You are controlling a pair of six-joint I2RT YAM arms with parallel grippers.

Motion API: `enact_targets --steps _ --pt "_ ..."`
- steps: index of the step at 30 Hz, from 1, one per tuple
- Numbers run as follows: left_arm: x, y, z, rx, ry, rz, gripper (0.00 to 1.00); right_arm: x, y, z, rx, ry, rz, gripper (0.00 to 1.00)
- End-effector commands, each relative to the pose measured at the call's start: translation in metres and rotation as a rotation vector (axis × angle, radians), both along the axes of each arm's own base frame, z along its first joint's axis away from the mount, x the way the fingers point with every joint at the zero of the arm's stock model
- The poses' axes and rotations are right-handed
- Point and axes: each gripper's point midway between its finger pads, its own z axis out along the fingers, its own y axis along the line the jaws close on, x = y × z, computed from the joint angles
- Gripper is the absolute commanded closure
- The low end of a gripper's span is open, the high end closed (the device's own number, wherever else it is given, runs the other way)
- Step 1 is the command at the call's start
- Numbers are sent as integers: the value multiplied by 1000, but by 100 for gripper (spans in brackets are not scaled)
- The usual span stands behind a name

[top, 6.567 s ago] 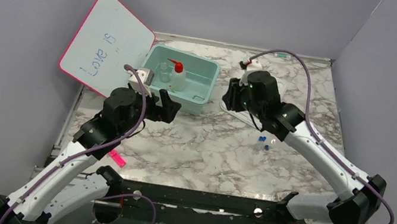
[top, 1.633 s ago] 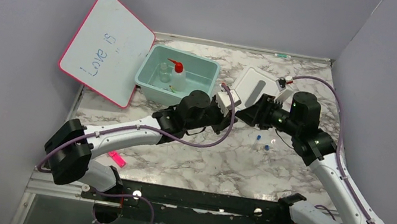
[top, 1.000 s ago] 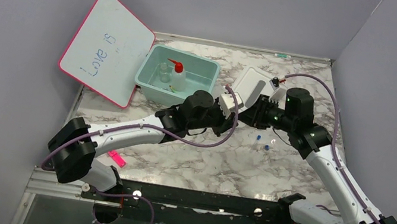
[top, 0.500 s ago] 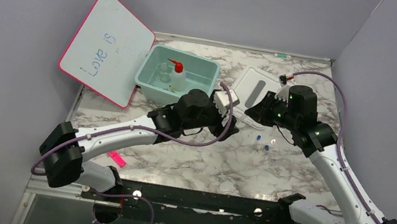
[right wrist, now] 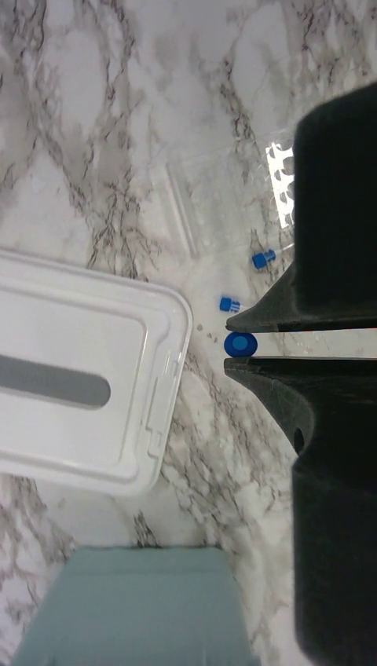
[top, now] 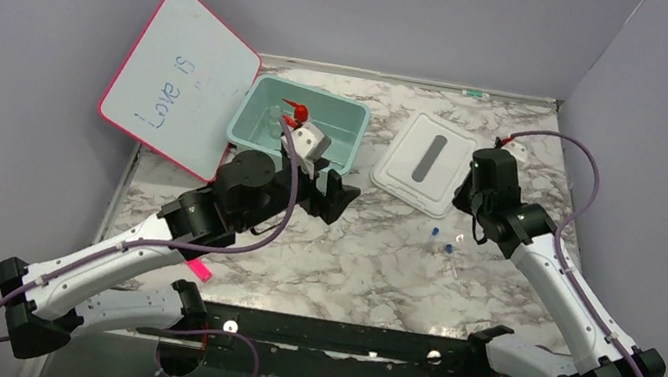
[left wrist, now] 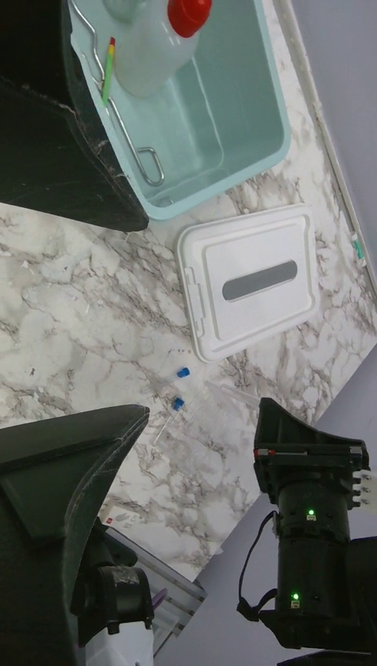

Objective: Organize the chemistry lab equipment

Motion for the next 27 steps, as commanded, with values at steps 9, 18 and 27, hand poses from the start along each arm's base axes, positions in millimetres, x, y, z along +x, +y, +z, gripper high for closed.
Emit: enact_targets --steps 9,18,27 --pt "-16 7 -28 -18 63 -29 16 -6 -63 -32 -34 -76 -366 92" --pt "-15 6 -44 1 95 -22 15 -8 -70 -55 -33 -96 -412 94" --pt "-14 2 -50 4 108 -23 15 -4 -77 -52 -79 -145 -412 95"
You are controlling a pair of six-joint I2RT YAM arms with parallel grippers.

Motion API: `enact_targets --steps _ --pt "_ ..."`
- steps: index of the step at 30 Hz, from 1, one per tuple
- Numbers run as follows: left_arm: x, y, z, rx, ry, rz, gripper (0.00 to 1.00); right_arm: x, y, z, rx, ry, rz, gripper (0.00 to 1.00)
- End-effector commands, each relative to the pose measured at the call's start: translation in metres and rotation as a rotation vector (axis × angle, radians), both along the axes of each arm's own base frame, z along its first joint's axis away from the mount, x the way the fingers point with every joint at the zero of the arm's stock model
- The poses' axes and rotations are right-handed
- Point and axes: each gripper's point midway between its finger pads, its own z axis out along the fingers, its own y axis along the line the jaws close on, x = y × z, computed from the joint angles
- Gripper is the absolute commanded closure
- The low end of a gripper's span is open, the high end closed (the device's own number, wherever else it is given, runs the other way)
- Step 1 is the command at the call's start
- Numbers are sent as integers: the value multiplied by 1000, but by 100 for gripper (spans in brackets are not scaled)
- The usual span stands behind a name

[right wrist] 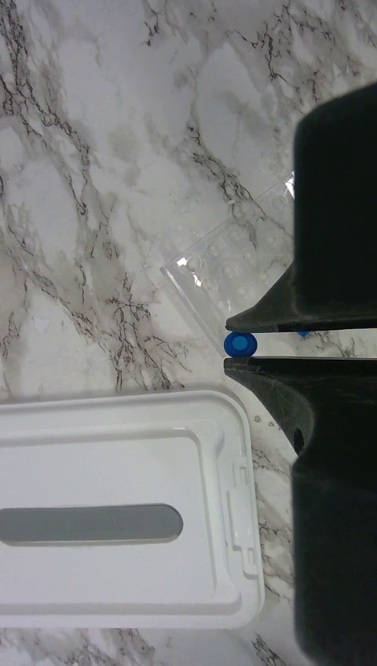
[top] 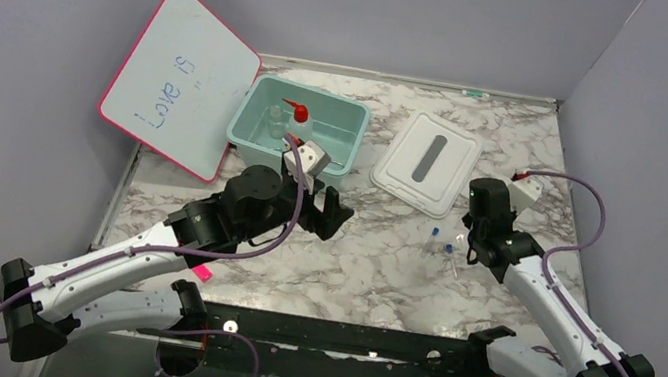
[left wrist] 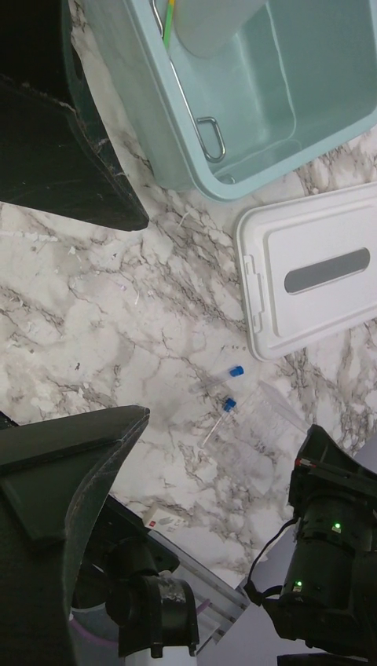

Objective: Organize the chemistry lab equipment

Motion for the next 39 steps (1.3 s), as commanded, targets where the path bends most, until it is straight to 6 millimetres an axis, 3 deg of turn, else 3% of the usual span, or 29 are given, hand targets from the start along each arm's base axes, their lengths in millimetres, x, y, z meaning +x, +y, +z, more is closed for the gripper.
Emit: enact_targets --steps 1,32,39 --pt "-1 -5 7 -36 -10 -12 15 8 -8 10 -27 -67 -34 95" --pt "0 -2 8 -37 -11 1 15 14 6 -44 -5 23 14 95" --pt "0 -1 9 -36 -13 2 15 23 -2 -37 -37 -56 -22 95"
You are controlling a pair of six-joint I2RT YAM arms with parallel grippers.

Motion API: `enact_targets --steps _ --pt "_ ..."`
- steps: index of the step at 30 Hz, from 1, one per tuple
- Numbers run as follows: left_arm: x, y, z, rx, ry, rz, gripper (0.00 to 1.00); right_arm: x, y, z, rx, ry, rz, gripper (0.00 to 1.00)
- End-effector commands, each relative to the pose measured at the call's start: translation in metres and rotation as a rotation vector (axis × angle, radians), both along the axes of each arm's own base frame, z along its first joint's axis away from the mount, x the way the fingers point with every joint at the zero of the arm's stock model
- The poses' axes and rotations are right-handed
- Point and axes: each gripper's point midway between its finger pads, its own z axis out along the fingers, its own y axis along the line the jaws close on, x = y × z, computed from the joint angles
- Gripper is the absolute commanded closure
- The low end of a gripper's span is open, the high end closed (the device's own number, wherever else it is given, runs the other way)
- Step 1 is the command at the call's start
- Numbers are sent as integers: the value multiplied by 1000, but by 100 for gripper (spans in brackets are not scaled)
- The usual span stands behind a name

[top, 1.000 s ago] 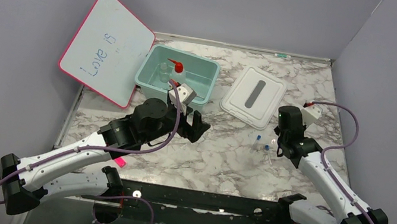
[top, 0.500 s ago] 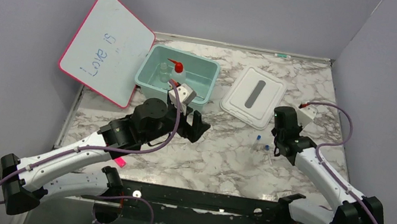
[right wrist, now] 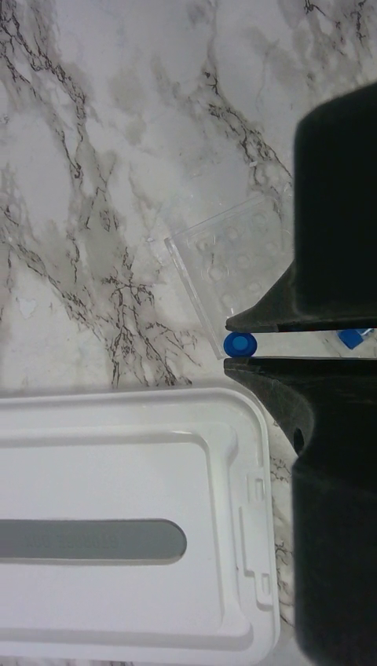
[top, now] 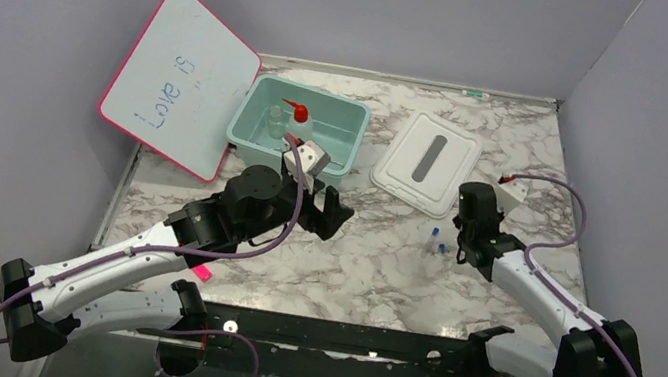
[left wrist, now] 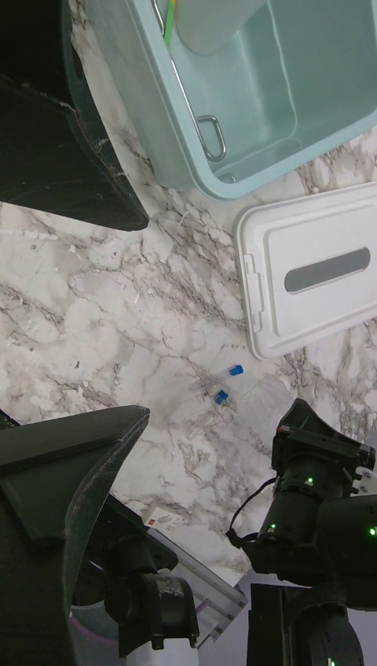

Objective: Organize the chemistry lab equipment

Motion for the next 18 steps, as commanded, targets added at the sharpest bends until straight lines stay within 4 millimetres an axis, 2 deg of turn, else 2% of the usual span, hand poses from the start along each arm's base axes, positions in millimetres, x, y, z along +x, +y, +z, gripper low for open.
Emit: enact_targets --steps 1,8,12,14,18 --pt "0 0 10 -32 -19 2 15 8 -10 3 -35 -61 -46 95" --pt "0 0 8 -28 -17 4 15 22 -15 13 -68 -128 -72 96" --pt "1 0 8 -26 -17 5 15 28 -12 10 -85 -117 -52 95" --pt "1 0 8 -26 -17 5 15 29 -9 7 -80 -103 -34 92" --pt "1 0 8 -27 -17 7 15 27 -4 1 -75 -76 1 79"
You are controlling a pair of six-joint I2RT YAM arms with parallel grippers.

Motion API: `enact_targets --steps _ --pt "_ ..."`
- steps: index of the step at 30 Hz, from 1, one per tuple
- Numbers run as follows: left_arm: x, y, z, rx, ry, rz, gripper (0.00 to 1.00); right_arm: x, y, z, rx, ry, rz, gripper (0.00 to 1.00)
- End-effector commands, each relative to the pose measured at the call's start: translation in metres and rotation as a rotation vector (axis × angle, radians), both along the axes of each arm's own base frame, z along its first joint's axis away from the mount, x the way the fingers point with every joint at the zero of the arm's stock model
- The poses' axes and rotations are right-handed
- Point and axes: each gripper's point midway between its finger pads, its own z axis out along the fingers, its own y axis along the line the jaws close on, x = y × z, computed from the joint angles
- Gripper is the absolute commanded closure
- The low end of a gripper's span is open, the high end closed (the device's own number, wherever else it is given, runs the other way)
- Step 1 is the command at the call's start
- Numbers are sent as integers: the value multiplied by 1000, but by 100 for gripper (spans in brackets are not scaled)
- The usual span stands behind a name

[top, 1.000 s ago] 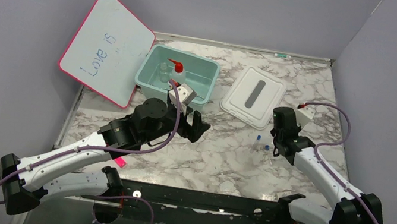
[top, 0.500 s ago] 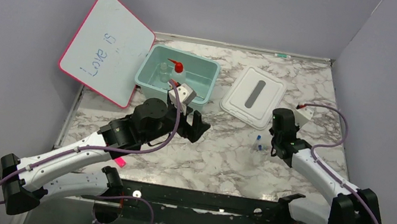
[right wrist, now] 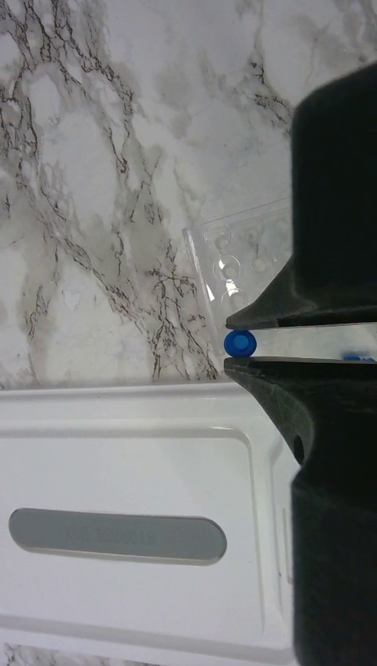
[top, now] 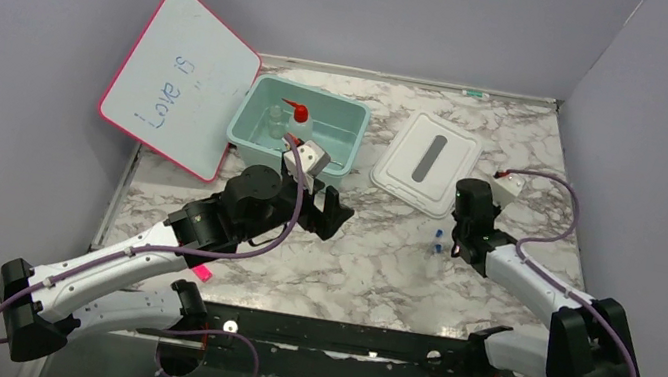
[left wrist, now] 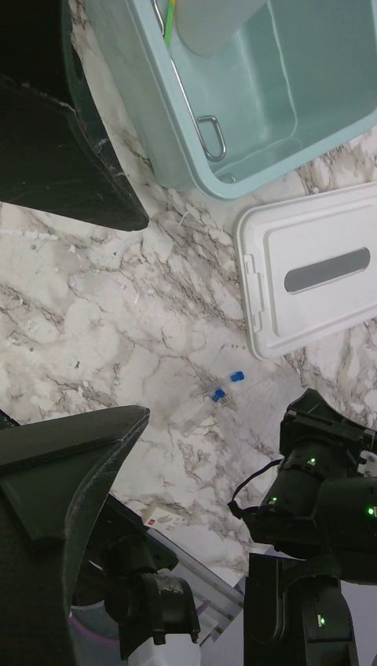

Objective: Organize the chemistry lab equipment

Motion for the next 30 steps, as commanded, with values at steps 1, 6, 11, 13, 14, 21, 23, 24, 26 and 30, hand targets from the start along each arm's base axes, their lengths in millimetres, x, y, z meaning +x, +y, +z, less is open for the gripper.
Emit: enact_targets --steps 1,6,11,13,14,21,23,24,26,30 --pt "1 0 8 -26 -18 6 15 4 1 1 -6 1 18 77" --pt "1 0 8 -25 -16 7 15 5 8 6 -1 23 66 62" --pt "2 0 6 -18 -12 12 15 7 12 22 11 74 59 45" --pt "3 0 6 -14 -11 18 15 5 14 29 27 95 59 43" --pt "4 0 6 -12 -11 21 15 3 15 32 33 109 65 43" --pt "6 3 -1 -10 20 57 14 -41 30 20 132 324 128 44" --pt "7 3 -3 -6 32 61 13 -58 35 10 171 384 153 46" --pt "6 2 -3 -6 38 59 13 -68 36 7 192 401 166 47" --pt "5 -1 -4 -8 47 46 11 -83 42 1 243 422 187 49" --pt "1 -7 -8 -17 67 16 11 -107 43 -11 291 437 205 56"
